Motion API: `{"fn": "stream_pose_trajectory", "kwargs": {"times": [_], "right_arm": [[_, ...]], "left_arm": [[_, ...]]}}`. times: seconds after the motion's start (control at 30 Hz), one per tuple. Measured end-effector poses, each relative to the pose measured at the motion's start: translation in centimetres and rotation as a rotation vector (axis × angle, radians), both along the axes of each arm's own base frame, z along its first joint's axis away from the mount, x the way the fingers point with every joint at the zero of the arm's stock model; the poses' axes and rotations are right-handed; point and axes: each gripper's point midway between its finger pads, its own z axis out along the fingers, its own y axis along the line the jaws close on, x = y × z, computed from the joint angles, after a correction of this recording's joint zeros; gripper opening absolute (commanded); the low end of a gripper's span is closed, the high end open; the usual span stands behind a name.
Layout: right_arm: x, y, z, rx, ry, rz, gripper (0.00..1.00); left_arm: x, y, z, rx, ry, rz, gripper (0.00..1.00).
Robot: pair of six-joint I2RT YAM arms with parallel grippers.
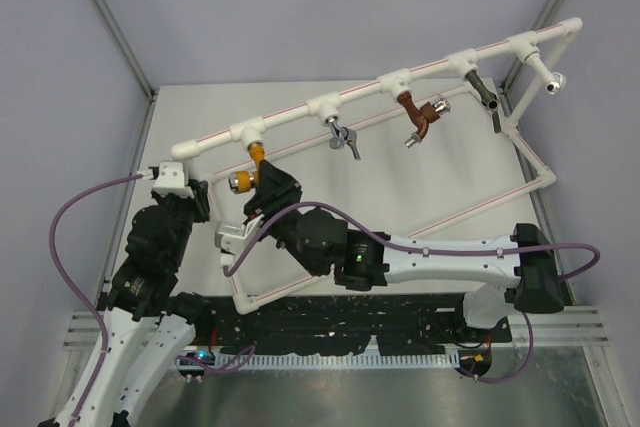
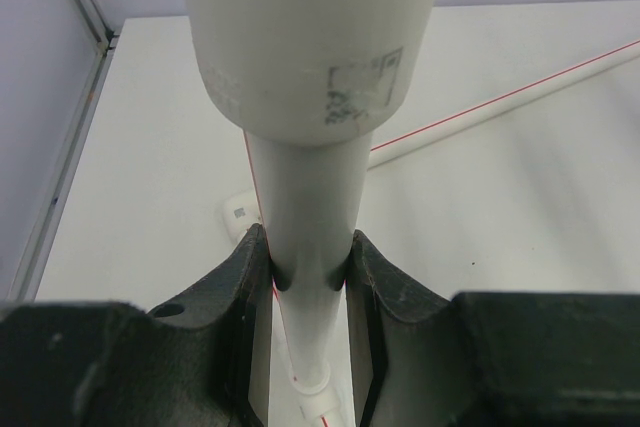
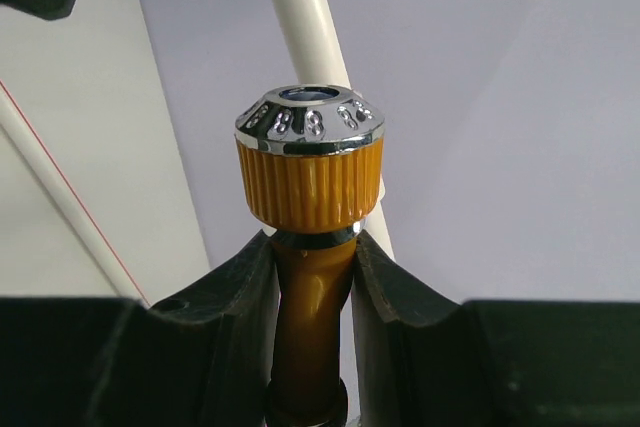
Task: Install the water faucets
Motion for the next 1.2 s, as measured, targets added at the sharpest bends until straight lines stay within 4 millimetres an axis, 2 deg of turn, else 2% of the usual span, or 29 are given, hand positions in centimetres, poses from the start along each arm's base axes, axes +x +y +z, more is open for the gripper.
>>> {"fn": "stream_pose_trajectory", "kwargs": {"times": [0.53,0.93,1.2], "right_arm": [[-0.05,0.17,0.94,0.434,0.362,0.005,0.05],[0.07,0.34,0.98,0.649,0.428,0.013,0.05],[0.02,0.30,0.44,0.743,0.409,0.045,0.05]], "left_arm": [[0.02,0.04,0.01,-0.001,-0.002,0.003,0.00],[-0.18,0.14,0.25,-0.009,-0.022,0.004,0.00],[-0.22,0.16,0.32,-0.009,-0.025,0.007,0.00]]}}
